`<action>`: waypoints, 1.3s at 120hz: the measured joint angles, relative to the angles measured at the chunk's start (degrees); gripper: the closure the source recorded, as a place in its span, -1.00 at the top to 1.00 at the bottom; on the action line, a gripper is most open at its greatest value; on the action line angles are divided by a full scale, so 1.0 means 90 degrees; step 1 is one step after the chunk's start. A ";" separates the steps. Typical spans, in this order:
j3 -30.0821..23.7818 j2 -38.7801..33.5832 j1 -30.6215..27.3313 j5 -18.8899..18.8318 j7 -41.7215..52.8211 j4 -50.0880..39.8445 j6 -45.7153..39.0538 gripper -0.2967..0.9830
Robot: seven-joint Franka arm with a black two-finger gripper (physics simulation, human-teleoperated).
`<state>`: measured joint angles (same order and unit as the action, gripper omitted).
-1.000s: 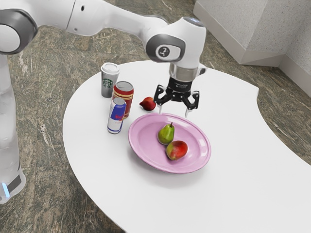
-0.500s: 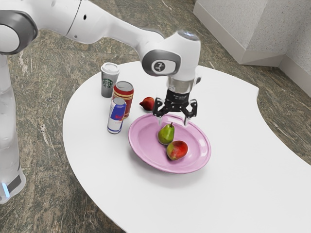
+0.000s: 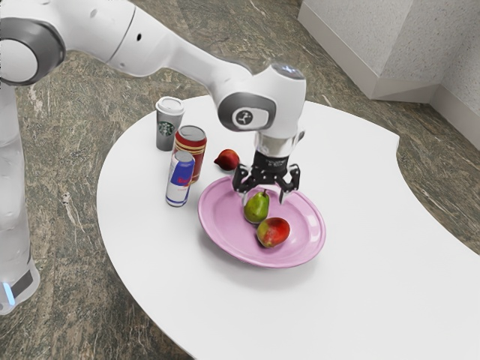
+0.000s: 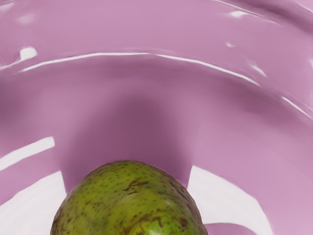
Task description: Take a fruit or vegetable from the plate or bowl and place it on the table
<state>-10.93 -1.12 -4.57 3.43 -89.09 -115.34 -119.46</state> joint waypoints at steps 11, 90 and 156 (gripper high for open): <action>-0.0005 0.0071 0.0003 0.0000 -0.0052 0.0000 -0.0056 0.54; -0.0031 0.0032 0.0011 0.0000 -0.0170 -0.0292 -0.0347 -0.10; 0.0902 0.1017 -0.0548 -0.0046 0.0026 0.2667 0.0997 -0.11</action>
<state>-2.82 8.03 -9.51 3.01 -88.85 -91.33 -110.48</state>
